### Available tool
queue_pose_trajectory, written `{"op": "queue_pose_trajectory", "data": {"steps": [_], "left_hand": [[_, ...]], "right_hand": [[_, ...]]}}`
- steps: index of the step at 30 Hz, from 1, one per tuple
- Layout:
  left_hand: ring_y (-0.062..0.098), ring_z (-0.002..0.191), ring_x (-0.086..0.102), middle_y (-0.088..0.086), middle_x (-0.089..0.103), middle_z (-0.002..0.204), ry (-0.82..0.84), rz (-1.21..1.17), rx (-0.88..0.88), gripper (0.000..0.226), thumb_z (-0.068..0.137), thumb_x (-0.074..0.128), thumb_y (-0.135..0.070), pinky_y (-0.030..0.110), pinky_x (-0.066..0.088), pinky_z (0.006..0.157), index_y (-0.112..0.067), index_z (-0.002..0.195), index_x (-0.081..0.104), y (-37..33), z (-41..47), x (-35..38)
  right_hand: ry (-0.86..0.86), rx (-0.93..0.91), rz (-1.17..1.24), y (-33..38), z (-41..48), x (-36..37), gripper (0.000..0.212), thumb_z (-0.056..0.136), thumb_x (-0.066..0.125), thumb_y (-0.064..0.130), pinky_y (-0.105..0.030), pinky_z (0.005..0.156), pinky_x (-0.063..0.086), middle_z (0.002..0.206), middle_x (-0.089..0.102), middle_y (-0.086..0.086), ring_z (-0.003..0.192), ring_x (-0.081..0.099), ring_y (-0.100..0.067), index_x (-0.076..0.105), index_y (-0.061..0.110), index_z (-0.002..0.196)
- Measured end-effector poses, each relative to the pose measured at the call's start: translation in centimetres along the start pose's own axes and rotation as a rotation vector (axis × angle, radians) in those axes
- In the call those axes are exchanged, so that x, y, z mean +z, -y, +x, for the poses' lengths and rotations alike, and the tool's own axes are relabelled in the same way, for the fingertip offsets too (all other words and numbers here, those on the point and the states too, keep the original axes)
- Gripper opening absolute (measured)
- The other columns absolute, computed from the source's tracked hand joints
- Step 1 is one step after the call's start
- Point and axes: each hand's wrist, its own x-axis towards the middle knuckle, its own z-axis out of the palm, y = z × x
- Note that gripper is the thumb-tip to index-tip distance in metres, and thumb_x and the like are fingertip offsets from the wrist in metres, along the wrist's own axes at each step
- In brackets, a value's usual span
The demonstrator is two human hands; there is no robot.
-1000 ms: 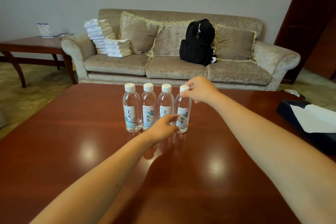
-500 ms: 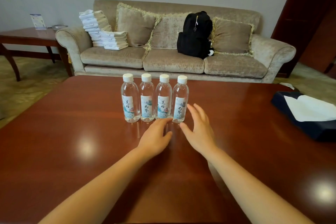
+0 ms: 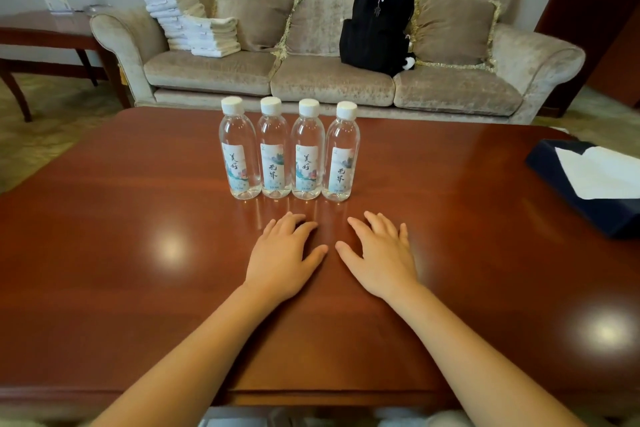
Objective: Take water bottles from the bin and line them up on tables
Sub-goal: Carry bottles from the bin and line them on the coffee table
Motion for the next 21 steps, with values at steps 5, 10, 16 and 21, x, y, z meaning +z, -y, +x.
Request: {"op": "queue_pose_trajectory", "data": {"steps": [5, 10, 16, 21], "left_hand": [[0.015, 0.145, 0.027, -0.006, 0.040, 0.150, 0.014, -0.016, -0.010, 0.058, 0.094, 0.044, -0.057, 0.036, 0.016, 0.121, -0.027, 0.144, 0.045, -0.03, -0.03, -0.11], [0.016, 0.145, 0.028, -0.007, 0.041, 0.150, 0.034, -0.011, -0.019, 0.062, 0.091, 0.037, -0.060, 0.039, 0.021, 0.121, -0.028, 0.143, 0.046, -0.04, -0.01, -0.12], [0.018, 0.142, 0.032, -0.004, 0.044, 0.146, 0.005, 0.007, -0.022, 0.058, 0.092, 0.041, -0.058, 0.041, 0.028, 0.116, -0.027, 0.140, 0.049, -0.04, 0.15, 0.05], [0.022, 0.143, 0.032, 0.000, 0.045, 0.145, 0.020, 0.010, -0.049, 0.055, 0.093, 0.045, -0.054, 0.043, 0.027, 0.116, -0.023, 0.139, 0.050, -0.40, 0.05, 0.10]], "right_hand": [[0.001, -0.003, -0.009, 0.04, 0.02, 0.06, 0.063, 0.097, 0.033, 0.061, -0.054, 0.123, 0.001, 0.164, 0.020, 0.000, 0.153, 0.008, -0.023, 0.028, 0.034, 0.153], [0.016, -0.029, -0.031, -0.06, 0.20, 0.19, 0.061, 0.098, 0.030, 0.060, -0.056, 0.121, 0.002, 0.164, 0.018, -0.002, 0.153, 0.007, -0.026, 0.026, 0.035, 0.153], [0.013, -0.051, -0.047, -0.43, 0.40, 0.34, 0.061, 0.097, 0.030, 0.059, -0.058, 0.120, 0.003, 0.164, 0.018, -0.004, 0.152, 0.008, -0.028, 0.026, 0.036, 0.153], [0.022, -0.038, -0.023, -0.36, 0.22, 0.37, 0.062, 0.096, 0.032, 0.058, -0.059, 0.119, 0.006, 0.162, 0.024, -0.008, 0.151, 0.013, -0.031, 0.032, 0.031, 0.152]]}}
